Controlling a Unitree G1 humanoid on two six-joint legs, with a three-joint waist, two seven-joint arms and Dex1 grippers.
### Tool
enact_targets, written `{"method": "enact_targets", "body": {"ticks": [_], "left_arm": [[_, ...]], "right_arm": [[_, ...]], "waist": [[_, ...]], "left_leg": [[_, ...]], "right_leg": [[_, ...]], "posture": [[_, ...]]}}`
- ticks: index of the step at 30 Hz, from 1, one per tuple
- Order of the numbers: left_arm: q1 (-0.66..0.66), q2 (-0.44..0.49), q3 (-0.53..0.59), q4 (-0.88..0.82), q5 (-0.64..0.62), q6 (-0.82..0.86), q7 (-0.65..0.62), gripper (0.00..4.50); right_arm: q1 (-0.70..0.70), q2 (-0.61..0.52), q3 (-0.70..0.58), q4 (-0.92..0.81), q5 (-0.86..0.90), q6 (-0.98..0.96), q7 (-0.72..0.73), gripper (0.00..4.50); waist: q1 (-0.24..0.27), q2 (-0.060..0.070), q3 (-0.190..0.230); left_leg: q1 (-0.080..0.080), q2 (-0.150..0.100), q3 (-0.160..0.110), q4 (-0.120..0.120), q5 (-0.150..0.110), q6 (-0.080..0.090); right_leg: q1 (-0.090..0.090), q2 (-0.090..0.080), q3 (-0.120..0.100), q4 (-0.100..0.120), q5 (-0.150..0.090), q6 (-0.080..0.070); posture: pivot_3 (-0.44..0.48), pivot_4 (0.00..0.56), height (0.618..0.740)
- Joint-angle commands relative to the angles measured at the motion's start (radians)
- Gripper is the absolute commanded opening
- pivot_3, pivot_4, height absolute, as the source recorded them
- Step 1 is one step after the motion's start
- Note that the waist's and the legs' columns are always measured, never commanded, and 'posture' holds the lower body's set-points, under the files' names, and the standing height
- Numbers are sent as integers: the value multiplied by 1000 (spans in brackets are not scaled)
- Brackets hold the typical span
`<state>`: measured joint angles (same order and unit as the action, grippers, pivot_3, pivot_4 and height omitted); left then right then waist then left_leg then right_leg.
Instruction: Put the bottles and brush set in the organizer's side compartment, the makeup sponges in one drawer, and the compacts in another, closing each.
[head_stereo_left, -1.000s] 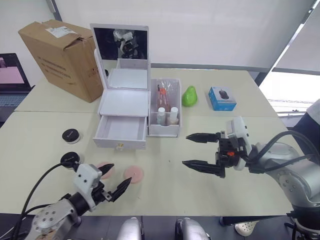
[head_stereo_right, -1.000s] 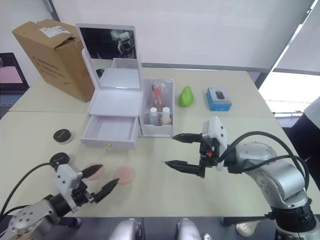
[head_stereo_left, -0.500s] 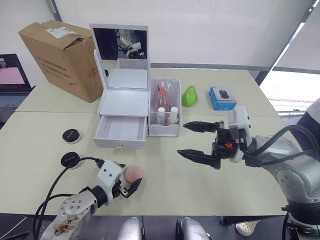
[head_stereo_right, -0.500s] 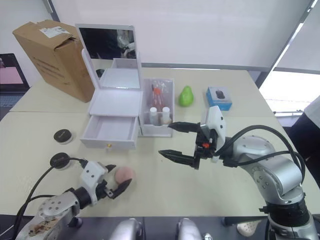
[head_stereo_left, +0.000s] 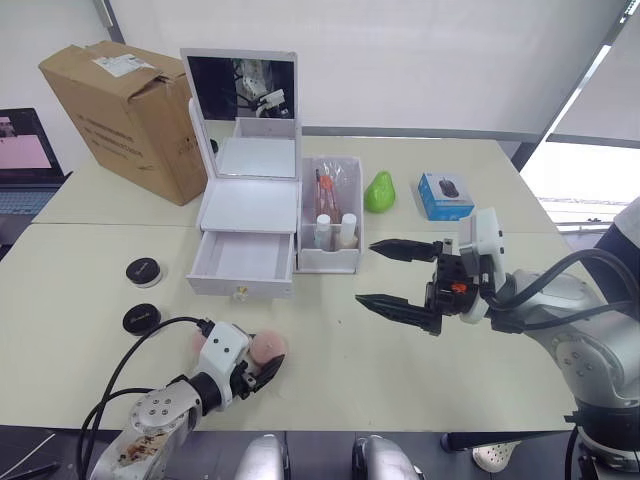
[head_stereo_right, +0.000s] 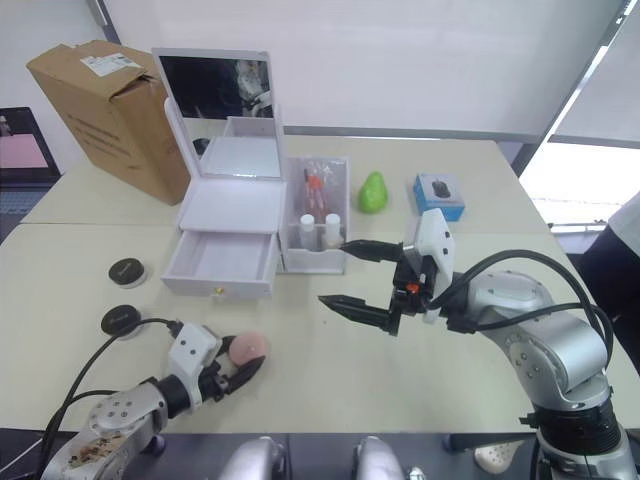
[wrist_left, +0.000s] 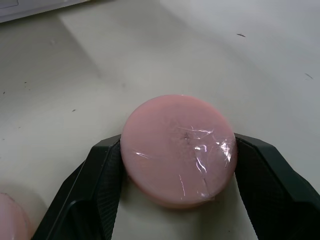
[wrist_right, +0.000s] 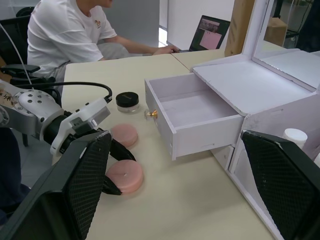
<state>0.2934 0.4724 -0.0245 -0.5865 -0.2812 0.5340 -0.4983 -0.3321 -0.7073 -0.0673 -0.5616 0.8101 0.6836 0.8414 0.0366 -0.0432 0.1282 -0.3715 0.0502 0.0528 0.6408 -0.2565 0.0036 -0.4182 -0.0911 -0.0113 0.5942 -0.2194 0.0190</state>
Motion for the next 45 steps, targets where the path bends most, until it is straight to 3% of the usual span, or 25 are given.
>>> {"method": "enact_targets", "body": {"ticks": [1,4,10,12,16,21,25,28,34,45], "left_arm": [[16,-11,91,-49,-74,-81,-38,2950],[58,21,240,-75,-189,-111,-119,2950],[142,221,544,12,-334,-93,-346,2950],[113,301,650,83,-384,-68,-399,2950],[-20,404,718,212,-450,-19,-429,2950],[-227,502,632,337,-449,5,-475,2950],[-463,499,468,438,-417,6,-487,2950],[-556,479,383,501,-389,-6,-516,2950],[-614,427,301,544,-361,-10,-532,2950],[-623,398,261,561,-297,-27,-527,2950]], "right_arm": [[4,-8,-29,-33,17,-11,-2,4500],[10,-11,-28,-31,15,-10,2,4500],[14,-20,-26,-22,15,-12,15,4500],[10,-22,-23,-18,15,-10,20,4500],[2,-11,-7,-21,11,-11,15,4500],[-2,8,9,-31,7,-11,-4,4500],[14,19,13,-37,-7,-19,-20,4500],[25,28,15,-47,-12,-22,-35,4500],[36,44,22,-62,-24,-26,-59,4500],[46,49,15,-77,-29,-24,-85,4500]], "waist": [[-1,0,0],[-3,0,0],[-9,2,1],[-7,2,3],[1,2,4],[0,1,4],[1,0,4],[-1,-1,3],[-18,-2,3],[-21,-2,3]], "left_leg": [[0,0,0,0,0,0],[0,1,0,0,0,0],[0,1,0,0,0,0],[0,1,0,0,0,0],[0,1,0,0,0,0],[-1,1,1,0,0,0],[-1,1,1,0,0,0],[-1,1,1,0,0,0],[0,1,0,0,0,0],[0,0,0,0,0,0]], "right_leg": [[0,0,0,0,0,0],[0,0,0,0,0,0],[-1,0,-1,0,0,-1],[-1,0,-1,0,0,-1],[-2,-1,-2,0,0,-1],[-2,0,-3,0,0,-1],[-1,0,-2,1,0,-1],[1,1,-2,1,1,-1],[4,2,-1,1,2,-1],[5,1,-1,0,2,-1]], "posture": [[0,150,740],[0,150,740],[0,150,740],[0,150,740],[0,150,740],[0,150,740],[0,150,740],[0,150,740],[0,150,740],[0,150,740]]}}
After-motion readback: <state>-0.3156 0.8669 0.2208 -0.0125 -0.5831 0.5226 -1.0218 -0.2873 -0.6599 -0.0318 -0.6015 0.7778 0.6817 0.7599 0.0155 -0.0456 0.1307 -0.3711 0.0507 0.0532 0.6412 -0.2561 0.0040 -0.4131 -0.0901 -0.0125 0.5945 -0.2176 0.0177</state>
